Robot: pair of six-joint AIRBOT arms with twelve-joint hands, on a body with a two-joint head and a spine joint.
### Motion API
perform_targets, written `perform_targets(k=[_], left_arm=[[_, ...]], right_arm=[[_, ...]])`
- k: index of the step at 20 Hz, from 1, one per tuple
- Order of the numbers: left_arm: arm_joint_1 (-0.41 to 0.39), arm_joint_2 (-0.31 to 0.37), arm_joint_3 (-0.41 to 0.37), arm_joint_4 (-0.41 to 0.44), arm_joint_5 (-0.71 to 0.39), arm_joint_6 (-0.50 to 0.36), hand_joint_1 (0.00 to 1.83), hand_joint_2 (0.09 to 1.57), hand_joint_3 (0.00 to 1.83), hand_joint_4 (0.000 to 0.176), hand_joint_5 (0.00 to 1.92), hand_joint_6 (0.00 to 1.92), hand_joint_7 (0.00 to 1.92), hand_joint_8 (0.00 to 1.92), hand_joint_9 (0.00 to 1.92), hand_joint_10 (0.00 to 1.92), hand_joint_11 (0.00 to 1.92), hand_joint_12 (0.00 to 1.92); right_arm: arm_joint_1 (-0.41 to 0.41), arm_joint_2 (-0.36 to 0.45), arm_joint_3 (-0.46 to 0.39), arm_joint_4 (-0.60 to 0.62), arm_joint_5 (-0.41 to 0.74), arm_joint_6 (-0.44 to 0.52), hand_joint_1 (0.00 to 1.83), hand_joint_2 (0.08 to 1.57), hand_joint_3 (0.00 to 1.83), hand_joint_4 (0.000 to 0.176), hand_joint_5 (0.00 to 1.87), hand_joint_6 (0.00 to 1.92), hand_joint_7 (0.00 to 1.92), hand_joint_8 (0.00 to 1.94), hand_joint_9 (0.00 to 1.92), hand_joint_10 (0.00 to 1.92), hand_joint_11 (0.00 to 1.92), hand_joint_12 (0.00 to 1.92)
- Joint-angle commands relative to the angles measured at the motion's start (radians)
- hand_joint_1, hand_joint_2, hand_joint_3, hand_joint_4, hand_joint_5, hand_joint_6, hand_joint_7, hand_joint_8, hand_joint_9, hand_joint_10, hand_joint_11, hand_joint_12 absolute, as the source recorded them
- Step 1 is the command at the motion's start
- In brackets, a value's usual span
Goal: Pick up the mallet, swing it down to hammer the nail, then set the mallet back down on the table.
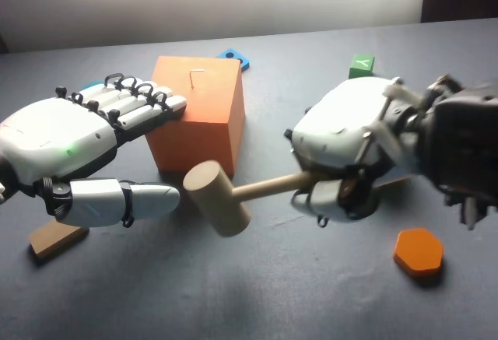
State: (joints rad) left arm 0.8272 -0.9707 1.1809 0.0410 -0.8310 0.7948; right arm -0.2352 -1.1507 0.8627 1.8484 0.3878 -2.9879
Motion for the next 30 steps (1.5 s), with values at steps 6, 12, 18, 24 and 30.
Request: perform_targets(k=[6, 12, 18, 24, 30], left_arm=[[0.001, -0.002, -0.008, -0.007, -0.089, -0.002, 0.00, 1.19, 0.00, 0.000, 0.09, 0.01, 0.06, 0.00, 0.07, 0.01, 0.06, 0.06], [0.001, -0.002, -0.005, -0.007, -0.083, -0.002, 0.00, 1.20, 0.00, 0.000, 0.08, 0.00, 0.05, 0.00, 0.06, 0.00, 0.05, 0.05], [0.001, -0.002, -0.003, -0.007, -0.080, -0.001, 0.00, 1.20, 0.00, 0.000, 0.08, 0.00, 0.06, 0.00, 0.07, 0.00, 0.04, 0.05], [-0.001, -0.005, 0.000, -0.007, -0.080, -0.001, 0.00, 1.20, 0.00, 0.000, 0.09, 0.01, 0.07, 0.01, 0.07, 0.01, 0.05, 0.06], [-0.002, -0.009, 0.003, -0.007, -0.080, -0.001, 0.00, 1.20, 0.00, 0.000, 0.09, 0.01, 0.07, 0.00, 0.07, 0.00, 0.05, 0.06]], right_arm=[[0.094, 0.160, -0.080, -0.044, -0.074, 0.135, 0.06, 1.57, 0.32, 0.176, 1.60, 1.92, 1.90, 1.94, 1.92, 1.92, 1.92, 1.92], [0.062, 0.181, -0.080, -0.784, 0.094, 0.713, 0.04, 1.57, 0.29, 0.176, 1.58, 1.92, 1.89, 1.94, 1.92, 1.92, 1.92, 1.92], [0.056, 0.060, 0.012, -0.783, 0.222, 0.712, 0.07, 1.57, 0.28, 0.176, 1.56, 1.92, 1.89, 1.94, 1.92, 1.92, 1.92, 1.92], [0.054, -0.107, 0.187, -0.775, 0.273, 0.687, 0.13, 1.57, 0.29, 0.176, 1.56, 1.92, 1.89, 1.94, 1.92, 1.92, 1.92, 1.92], [0.071, -0.209, 0.291, -0.775, 0.263, 0.675, 0.12, 1.57, 0.29, 0.176, 1.52, 1.92, 1.86, 1.94, 1.92, 1.92, 1.92, 1.92]])
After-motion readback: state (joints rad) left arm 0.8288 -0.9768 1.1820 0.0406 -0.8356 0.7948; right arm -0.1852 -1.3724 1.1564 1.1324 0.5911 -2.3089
